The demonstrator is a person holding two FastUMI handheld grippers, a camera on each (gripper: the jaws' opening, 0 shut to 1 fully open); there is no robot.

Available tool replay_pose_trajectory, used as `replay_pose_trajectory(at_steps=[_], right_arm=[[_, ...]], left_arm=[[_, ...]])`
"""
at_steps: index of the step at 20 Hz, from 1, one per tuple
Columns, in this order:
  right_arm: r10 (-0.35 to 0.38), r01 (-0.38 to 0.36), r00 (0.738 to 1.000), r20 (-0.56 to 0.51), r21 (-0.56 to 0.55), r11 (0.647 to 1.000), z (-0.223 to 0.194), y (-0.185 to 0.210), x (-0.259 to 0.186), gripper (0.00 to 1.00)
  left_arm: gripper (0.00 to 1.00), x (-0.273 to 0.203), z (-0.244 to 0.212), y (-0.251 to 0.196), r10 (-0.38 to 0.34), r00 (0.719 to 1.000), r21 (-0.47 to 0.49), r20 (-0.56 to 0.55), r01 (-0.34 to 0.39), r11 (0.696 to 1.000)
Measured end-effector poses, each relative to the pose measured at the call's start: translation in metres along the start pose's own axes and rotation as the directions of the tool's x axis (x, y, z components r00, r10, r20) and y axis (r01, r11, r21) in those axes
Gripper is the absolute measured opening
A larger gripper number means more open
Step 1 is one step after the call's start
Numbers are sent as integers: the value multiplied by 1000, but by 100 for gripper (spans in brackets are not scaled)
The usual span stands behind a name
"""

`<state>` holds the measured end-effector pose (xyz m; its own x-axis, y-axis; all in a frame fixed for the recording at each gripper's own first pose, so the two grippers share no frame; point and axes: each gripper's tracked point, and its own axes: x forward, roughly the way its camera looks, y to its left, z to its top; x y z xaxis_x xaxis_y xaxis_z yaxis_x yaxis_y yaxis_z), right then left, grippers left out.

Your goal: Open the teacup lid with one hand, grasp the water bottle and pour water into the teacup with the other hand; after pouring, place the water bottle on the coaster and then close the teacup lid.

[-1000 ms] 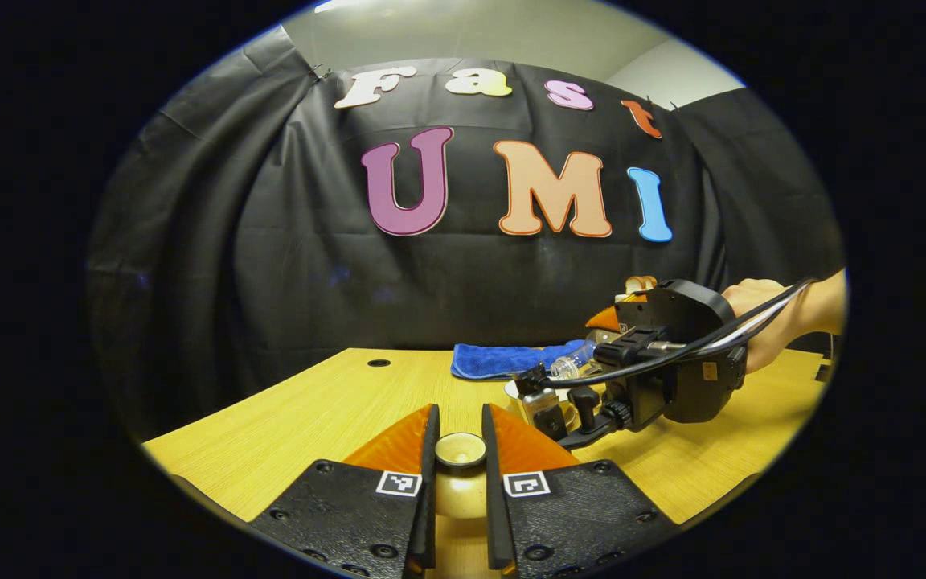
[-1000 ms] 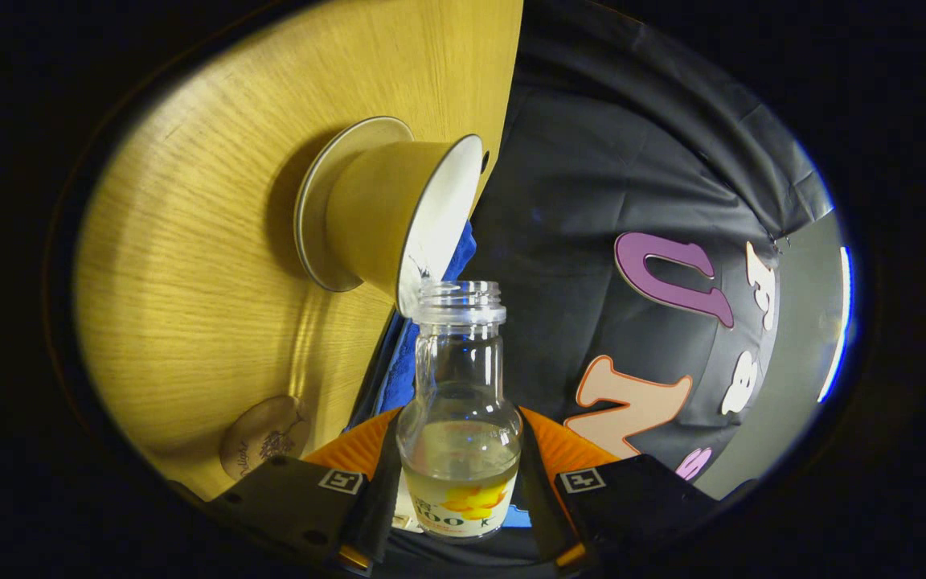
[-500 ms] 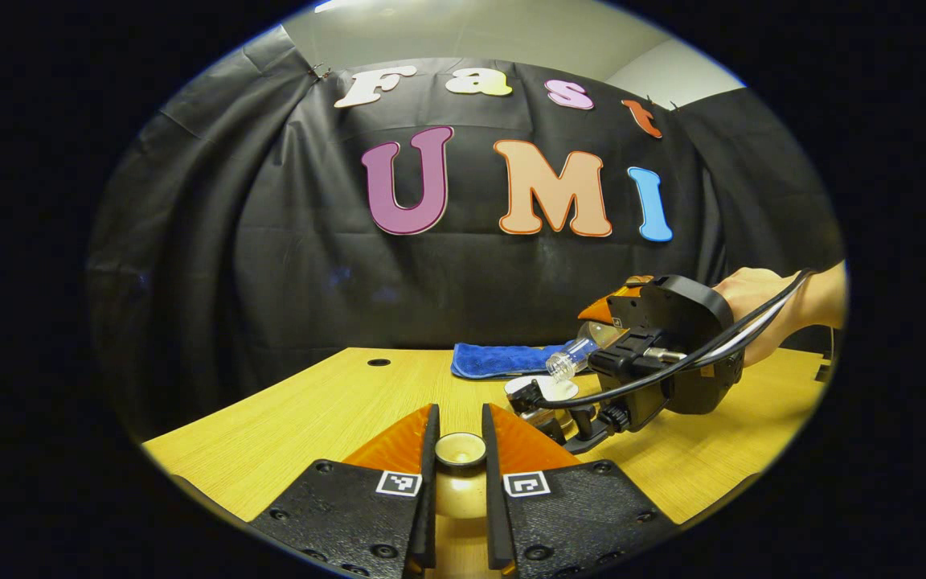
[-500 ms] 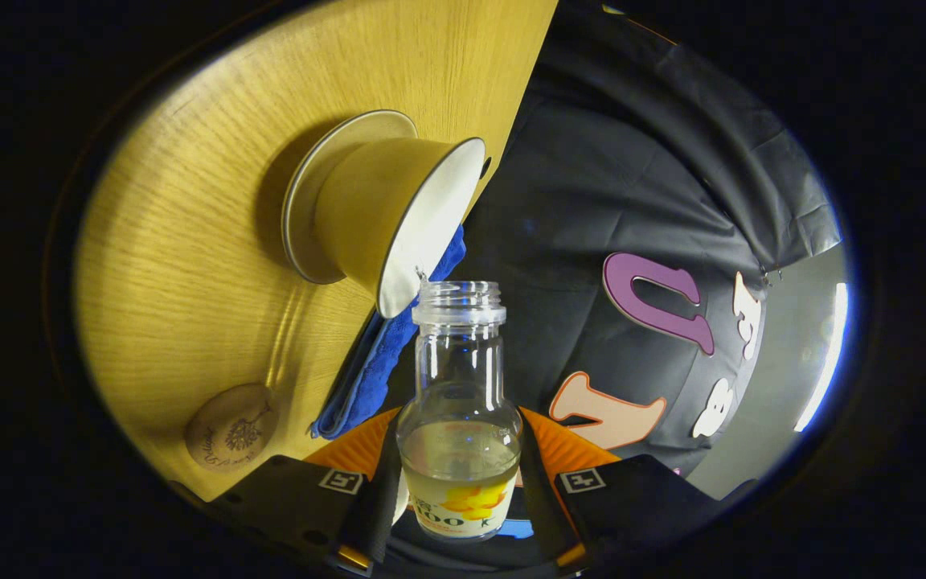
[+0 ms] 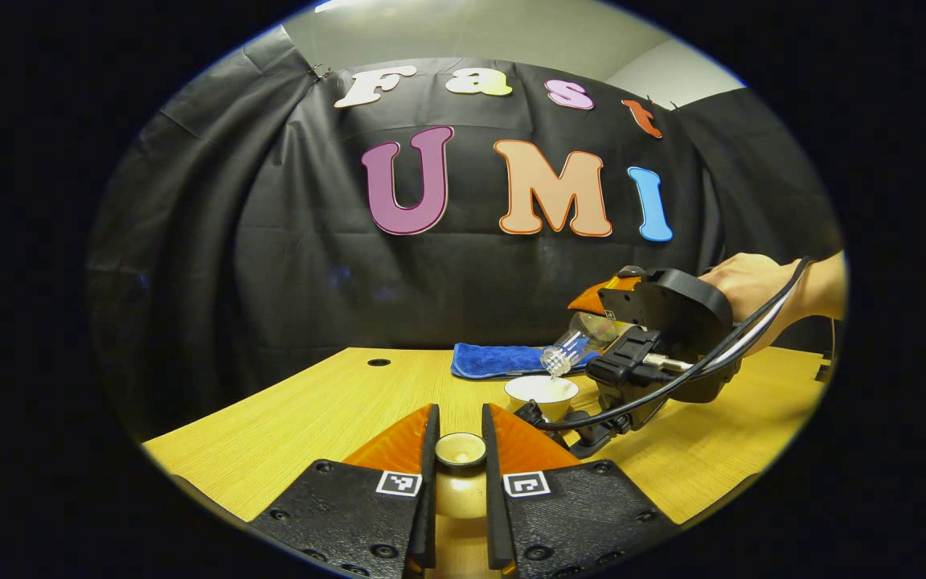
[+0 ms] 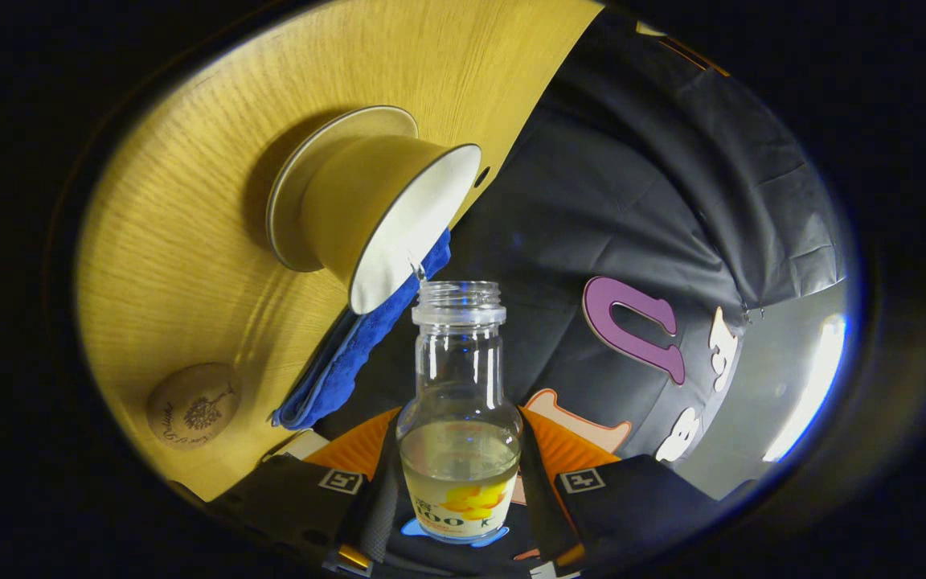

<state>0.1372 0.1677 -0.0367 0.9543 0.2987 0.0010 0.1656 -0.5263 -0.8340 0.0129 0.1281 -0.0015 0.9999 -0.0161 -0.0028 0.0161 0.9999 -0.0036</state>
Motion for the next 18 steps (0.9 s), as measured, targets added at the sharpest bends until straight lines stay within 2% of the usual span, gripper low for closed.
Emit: replay_pose_trajectory(at_steps=[8,12,14,15,18], right_arm=[[15,-16,1000,9,57,998,1,1,-2,74],[58,-64,998,33,219,974,2,8,-2,75],[88,-98,995,43,369,924,0,11,1,75],[107,-118,993,49,462,879,0,15,1,71],[128,-133,990,55,654,745,-6,17,0,75]], left_arm=[[23,2,0,5,10,1000,2,1,-10,1000],[23,3,0,6,17,1000,2,1,-17,1000],[22,2,0,6,17,1000,2,1,-17,1000],[22,2,1,6,17,1000,3,1,-17,1000],[22,3,0,6,18,1000,2,0,-18,1000]])
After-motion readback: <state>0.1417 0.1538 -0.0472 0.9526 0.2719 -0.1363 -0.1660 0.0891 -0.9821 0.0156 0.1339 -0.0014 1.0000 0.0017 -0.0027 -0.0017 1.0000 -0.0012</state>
